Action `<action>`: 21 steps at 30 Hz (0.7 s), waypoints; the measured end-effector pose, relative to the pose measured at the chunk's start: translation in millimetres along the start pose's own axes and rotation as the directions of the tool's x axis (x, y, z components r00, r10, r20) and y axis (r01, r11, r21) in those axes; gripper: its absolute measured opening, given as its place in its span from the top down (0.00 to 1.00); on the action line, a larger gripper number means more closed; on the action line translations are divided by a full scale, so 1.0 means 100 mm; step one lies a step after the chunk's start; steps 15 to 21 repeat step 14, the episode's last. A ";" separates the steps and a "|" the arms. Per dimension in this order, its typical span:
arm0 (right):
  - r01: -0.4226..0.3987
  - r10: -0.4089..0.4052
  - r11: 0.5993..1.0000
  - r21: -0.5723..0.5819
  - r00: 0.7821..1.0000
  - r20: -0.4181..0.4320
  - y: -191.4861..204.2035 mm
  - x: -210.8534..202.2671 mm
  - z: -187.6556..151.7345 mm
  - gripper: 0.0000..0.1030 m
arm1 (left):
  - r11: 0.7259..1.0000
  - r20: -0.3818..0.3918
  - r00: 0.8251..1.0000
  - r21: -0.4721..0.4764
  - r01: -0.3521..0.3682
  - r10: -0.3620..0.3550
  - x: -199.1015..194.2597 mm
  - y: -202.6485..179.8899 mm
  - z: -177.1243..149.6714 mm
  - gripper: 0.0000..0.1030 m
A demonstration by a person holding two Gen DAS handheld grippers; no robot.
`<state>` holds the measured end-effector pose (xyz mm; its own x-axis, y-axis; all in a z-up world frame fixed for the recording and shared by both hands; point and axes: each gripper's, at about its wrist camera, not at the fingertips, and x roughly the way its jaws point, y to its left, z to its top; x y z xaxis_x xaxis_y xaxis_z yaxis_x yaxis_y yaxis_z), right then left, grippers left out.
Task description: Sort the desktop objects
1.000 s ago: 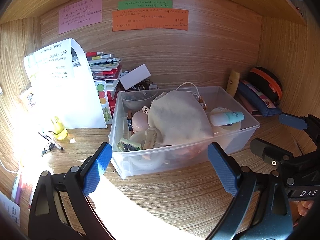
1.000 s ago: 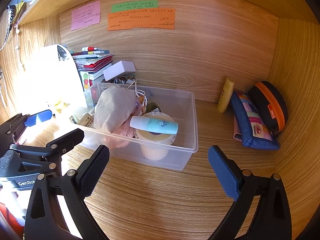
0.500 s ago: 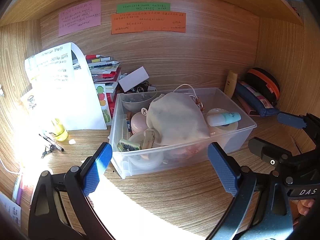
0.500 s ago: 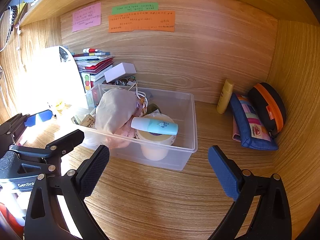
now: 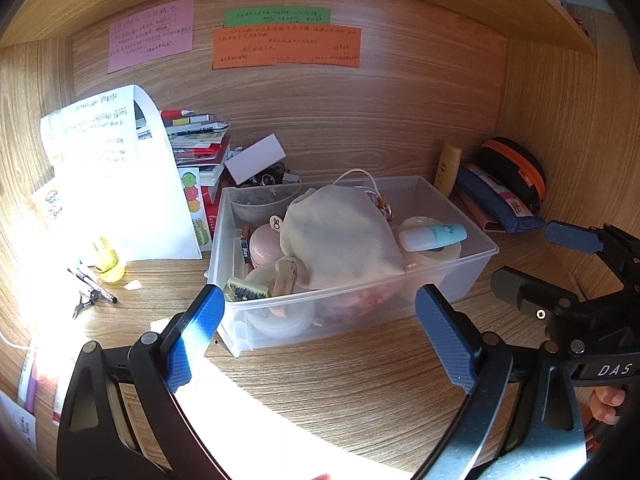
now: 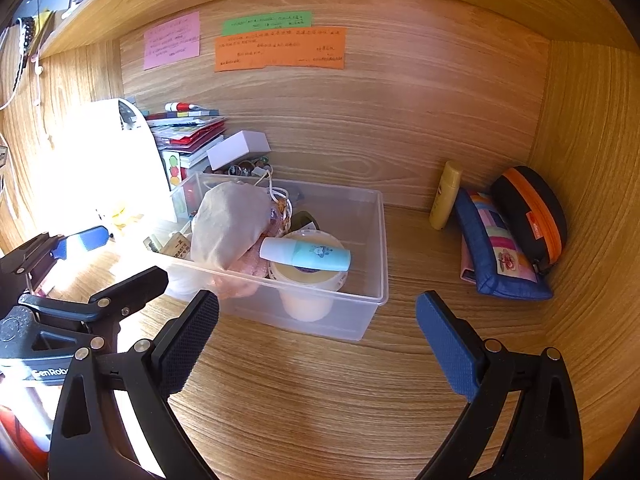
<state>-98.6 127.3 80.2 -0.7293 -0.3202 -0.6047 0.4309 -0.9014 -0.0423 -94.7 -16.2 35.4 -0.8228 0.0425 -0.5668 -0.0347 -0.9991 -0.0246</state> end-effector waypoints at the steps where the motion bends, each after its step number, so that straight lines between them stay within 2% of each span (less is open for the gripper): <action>1: -0.002 0.002 1.000 0.000 1.000 0.000 0.00 0.00 0.00 0.04 | 1.000 -0.002 1.000 0.005 -0.001 0.001 0.00 -0.01 0.00 0.06; 21: 0.003 -0.003 1.000 0.012 1.000 0.007 -0.02 -0.03 -0.01 0.04 | 1.000 0.021 1.000 0.025 -0.007 0.006 -0.05 -0.02 0.00 0.06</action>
